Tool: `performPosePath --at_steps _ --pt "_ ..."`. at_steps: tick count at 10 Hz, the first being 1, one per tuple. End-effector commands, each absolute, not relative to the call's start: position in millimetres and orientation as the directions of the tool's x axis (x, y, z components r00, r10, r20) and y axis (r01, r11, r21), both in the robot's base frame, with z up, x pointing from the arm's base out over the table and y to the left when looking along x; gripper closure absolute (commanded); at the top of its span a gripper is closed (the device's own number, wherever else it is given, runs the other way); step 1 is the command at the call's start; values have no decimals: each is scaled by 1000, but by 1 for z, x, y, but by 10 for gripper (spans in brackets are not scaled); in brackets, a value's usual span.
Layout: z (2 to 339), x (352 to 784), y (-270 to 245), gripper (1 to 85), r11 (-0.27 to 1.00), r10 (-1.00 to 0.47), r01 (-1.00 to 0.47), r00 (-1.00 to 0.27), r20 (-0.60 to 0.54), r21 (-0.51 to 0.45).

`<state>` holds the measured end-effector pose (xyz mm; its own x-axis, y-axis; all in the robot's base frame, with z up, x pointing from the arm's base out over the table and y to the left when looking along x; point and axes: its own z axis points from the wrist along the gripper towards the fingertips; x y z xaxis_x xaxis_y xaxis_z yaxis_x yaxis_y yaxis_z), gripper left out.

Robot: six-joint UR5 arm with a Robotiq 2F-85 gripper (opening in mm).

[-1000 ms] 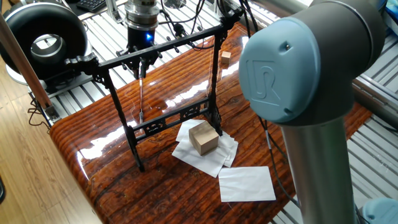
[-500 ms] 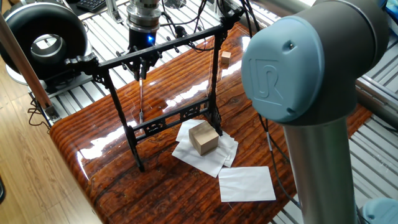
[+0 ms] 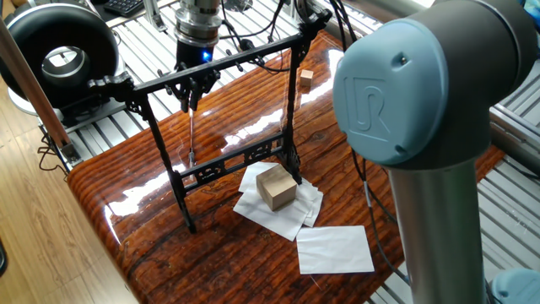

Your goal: Place the brush on the pen rack

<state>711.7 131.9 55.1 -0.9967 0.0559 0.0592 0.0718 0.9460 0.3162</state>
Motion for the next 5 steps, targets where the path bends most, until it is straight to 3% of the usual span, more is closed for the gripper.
performPosePath --at_steps 1,5 --pt "55 710 134 607 938 51 65 -997 52 339" --pt "48 711 133 607 938 46 58 -998 41 342"
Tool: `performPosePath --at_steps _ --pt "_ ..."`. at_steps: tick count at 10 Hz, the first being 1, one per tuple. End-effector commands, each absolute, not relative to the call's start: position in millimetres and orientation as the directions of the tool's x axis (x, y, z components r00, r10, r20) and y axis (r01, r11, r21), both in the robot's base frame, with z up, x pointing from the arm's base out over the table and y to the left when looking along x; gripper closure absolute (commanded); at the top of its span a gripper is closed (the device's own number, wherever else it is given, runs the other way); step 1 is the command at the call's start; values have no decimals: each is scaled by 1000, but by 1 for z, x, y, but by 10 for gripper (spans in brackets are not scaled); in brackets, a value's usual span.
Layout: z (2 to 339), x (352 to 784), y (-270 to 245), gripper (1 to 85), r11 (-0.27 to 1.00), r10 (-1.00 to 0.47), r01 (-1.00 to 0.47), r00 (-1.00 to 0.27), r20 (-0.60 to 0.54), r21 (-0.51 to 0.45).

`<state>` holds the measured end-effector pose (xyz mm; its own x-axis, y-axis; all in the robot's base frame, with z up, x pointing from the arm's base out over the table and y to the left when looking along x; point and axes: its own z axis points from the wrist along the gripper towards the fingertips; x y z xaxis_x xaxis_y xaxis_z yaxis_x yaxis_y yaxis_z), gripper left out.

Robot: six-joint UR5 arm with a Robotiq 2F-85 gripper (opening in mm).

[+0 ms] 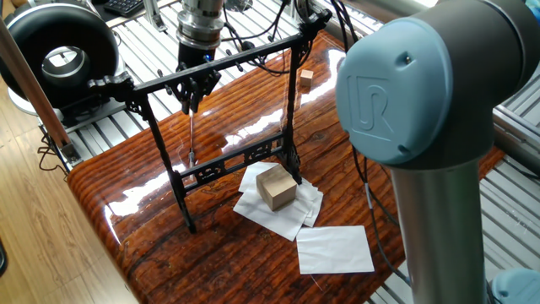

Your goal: Place the brush on the pen rack

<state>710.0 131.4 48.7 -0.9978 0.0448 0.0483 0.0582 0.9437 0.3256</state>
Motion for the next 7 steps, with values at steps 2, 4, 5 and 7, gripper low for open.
performPosePath --at_steps 2,4,5,7 --pt "45 714 136 607 933 49 58 -998 32 355" --pt "44 716 139 607 929 54 61 -998 28 366" --pt "43 717 140 607 928 55 61 -998 25 369" --pt "40 719 142 607 925 56 59 -998 19 376"
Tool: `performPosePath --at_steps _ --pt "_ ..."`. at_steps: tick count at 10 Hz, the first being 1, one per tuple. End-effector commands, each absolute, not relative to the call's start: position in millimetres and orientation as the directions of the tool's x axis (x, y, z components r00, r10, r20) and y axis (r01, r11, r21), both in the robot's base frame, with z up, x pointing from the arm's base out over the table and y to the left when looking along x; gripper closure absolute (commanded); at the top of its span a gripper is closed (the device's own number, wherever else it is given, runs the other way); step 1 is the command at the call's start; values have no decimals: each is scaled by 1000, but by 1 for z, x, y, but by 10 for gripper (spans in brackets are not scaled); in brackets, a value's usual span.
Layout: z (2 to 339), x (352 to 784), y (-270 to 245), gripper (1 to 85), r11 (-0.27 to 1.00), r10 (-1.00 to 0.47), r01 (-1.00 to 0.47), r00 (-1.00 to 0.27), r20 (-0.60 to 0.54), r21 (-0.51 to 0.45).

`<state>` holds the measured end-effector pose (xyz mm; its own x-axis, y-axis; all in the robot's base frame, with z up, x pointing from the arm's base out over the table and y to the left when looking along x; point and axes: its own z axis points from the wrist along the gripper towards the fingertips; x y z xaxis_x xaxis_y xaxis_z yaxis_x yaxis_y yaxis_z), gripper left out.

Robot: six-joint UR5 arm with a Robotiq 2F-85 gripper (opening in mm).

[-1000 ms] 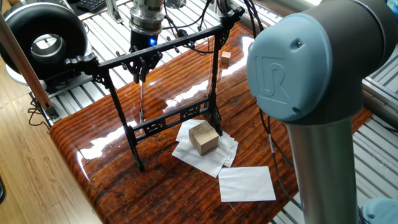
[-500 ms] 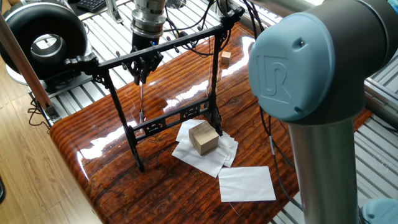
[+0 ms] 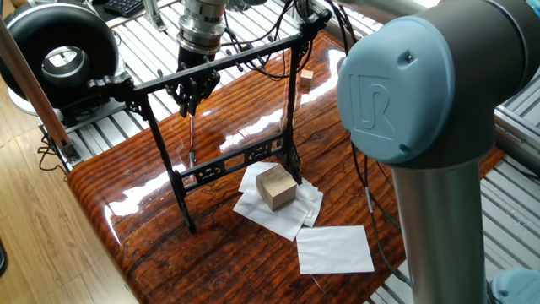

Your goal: Place the brush on the pen rack

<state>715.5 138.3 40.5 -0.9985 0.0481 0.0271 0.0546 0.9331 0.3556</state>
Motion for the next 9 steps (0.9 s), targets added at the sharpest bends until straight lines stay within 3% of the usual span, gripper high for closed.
performPosePath --at_steps 1,9 --pt "40 720 143 607 924 56 59 -998 18 379" --pt "34 725 151 607 913 58 54 -998 4 405"
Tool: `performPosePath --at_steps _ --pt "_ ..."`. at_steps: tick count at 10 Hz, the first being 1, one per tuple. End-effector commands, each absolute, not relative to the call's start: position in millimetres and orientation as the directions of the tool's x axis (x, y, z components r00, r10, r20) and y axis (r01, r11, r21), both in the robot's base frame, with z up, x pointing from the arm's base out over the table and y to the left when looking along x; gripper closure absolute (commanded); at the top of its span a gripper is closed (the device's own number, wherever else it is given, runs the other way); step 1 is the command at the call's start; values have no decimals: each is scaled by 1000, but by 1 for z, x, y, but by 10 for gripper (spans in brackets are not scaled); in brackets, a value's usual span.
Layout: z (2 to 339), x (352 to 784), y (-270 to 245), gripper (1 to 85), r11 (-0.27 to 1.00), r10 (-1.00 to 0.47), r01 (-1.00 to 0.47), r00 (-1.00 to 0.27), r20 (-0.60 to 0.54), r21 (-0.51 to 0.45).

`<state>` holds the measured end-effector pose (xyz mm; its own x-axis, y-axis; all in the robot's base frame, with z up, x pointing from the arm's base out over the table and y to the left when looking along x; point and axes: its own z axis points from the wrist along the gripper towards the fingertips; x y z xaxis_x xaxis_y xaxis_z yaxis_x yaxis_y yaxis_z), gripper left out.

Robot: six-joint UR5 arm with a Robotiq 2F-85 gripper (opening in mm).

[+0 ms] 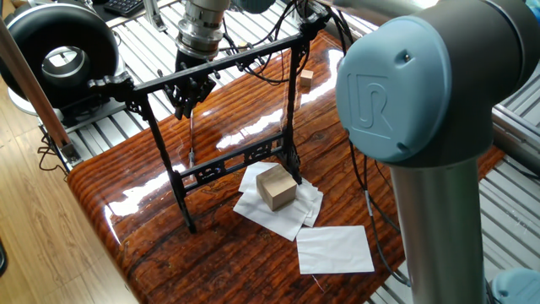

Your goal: Place the brush on the pen rack

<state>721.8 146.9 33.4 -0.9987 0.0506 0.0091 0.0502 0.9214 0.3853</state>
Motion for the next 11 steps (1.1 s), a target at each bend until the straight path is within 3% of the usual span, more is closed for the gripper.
performPosePath --at_steps 1,11 --pt "34 725 152 607 910 58 54 -998 3 411" --pt "26 729 152 607 913 48 36 -999 -19 407"
